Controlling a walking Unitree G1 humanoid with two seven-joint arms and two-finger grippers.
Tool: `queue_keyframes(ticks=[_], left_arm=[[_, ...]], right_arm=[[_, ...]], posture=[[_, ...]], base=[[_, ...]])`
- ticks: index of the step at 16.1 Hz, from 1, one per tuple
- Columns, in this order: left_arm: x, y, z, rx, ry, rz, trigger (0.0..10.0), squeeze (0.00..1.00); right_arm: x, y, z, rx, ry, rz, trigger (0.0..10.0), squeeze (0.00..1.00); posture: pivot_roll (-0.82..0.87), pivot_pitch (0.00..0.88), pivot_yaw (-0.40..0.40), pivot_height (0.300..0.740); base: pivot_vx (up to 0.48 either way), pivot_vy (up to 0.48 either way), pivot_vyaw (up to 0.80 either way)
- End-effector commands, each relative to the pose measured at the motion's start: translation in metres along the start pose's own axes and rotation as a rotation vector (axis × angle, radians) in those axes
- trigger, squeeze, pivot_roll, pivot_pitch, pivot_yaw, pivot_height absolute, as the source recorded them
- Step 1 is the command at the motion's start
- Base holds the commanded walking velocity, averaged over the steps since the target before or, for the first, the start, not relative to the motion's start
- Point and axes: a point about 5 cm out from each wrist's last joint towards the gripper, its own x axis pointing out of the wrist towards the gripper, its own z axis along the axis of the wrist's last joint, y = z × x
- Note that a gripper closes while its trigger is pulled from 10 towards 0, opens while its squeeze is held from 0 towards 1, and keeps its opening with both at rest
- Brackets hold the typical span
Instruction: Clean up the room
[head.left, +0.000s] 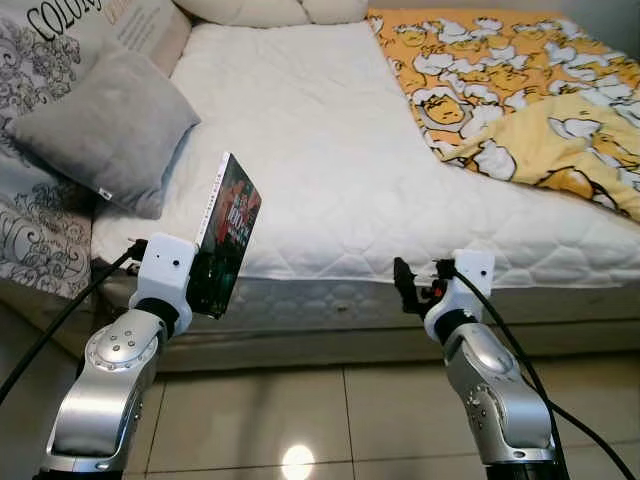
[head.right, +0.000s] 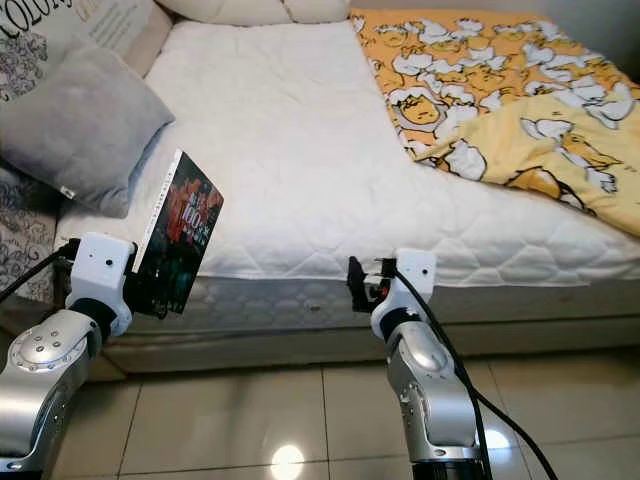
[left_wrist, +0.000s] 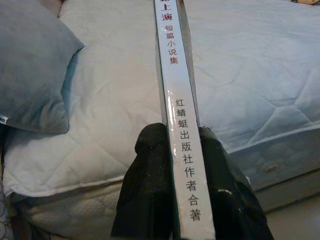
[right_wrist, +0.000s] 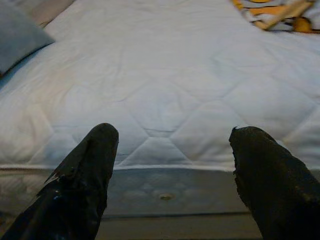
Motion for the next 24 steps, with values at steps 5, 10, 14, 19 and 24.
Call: queue_keyframes(ticks=[5,10,14,19,24], left_arm=[[-0.0007,0.003,0.0102,0.014,-0.041,0.003,10.0,0.0],[-0.0001,0.0048,0.0112,0.019,-0.046,0.002,10.0,0.0],[0.0007,0.0043,0.0122,0.023,-0.049,-0.003,10.0,0.0],[0.0007,0.005,0.0118,0.02,-0.05,-0.002,10.0,0.0],[0.0003,0.003,0.0106,0.018,-0.046,-0.009,10.0,0.0]], right_arm=[[0.0008,0.0057,0.0013,-0.044,0.0,0.044,10.0,0.0],[0.0019,0.0062,0.0003,-0.042,0.0,0.051,10.0,0.0],[0.002,0.0072,0.0003,-0.063,-0.001,0.067,10.0,0.0],[0.0017,0.0102,-0.0002,-0.094,-0.001,0.088,10.0,0.0],[0.0002,0.0097,-0.0013,-0.098,0.004,0.09,10.0,0.0]], posture=[[0.05,0.0,0.001,0.74],[0.05,0.0,0.002,0.74],[0.05,0.0,-0.001,0.74],[0.05,0.0,-0.003,0.74],[0.05,0.0,-0.009,0.74]], base=[[0.32,0.0,0.57],[0.319,0.0,0.0],[0.321,0.0,0.0],[0.317,0.0,0.0],[0.317,0.0,0.0]])
